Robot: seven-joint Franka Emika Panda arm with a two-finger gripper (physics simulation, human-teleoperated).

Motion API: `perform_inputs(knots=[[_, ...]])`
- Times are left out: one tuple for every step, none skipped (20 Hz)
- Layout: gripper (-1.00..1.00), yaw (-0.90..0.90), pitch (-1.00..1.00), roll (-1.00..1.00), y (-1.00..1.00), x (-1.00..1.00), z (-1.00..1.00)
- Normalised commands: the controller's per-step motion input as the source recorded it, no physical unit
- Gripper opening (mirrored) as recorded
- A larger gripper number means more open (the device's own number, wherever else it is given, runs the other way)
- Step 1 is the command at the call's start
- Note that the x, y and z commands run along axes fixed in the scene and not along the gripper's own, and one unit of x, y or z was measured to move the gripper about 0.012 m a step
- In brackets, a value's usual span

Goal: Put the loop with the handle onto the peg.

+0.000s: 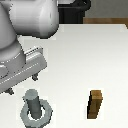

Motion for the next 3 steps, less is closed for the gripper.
perform_inputs(knots=[[1.00, 0.00, 0.00, 0.00, 0.00, 0.00, 0.00], [1.00, 0.00, 0.00, 0.00, 0.00, 0.00, 0.00], [1.00, 0.00, 0.00, 0.00, 0.00, 0.00, 0.00]])
